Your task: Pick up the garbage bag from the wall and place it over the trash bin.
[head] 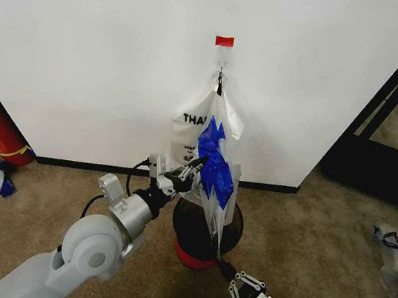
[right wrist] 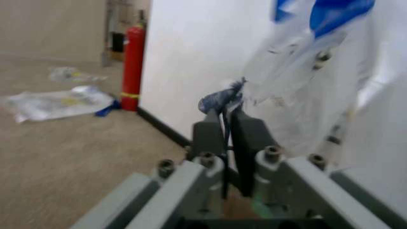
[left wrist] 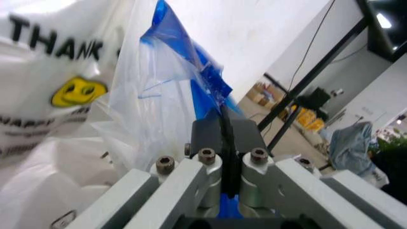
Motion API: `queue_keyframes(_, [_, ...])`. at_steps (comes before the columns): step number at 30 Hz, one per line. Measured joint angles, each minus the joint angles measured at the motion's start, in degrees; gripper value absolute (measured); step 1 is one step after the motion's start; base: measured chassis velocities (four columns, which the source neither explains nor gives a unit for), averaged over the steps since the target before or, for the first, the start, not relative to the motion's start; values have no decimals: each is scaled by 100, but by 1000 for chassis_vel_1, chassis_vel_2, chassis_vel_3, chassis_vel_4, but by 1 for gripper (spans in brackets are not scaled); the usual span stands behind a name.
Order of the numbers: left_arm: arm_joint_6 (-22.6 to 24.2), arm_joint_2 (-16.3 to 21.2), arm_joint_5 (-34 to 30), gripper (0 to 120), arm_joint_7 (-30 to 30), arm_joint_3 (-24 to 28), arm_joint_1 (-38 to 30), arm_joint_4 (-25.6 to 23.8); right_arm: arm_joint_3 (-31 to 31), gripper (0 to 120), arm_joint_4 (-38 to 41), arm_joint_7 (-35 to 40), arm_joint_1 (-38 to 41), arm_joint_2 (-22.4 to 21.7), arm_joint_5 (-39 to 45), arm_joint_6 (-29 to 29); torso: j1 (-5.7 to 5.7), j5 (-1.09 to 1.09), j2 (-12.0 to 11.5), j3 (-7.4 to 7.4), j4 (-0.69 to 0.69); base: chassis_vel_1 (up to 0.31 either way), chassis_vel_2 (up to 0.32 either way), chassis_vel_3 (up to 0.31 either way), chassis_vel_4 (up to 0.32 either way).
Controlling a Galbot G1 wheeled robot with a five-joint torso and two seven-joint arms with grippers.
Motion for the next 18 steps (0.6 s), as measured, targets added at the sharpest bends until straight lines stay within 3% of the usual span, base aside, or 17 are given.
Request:
queue_keyframes(1, [0,0,0,0,0,0,0,0,0,6,0,0,0,0,0,0,0,0,0,0,0,0,0,0,0])
queue_keyframes(8, [-3,13,-88,0,-20,-305,248,-336,124,36,354,482,-163,-40,343,-429,0,0,0,0,1,0,0,0,0])
queue_keyframes(18, [-29,-50,-52,0,-8,-363,269,-232,549,69,802,716,-344,-231,468,-1035,0,0,0,0,0,0,0,0,0])
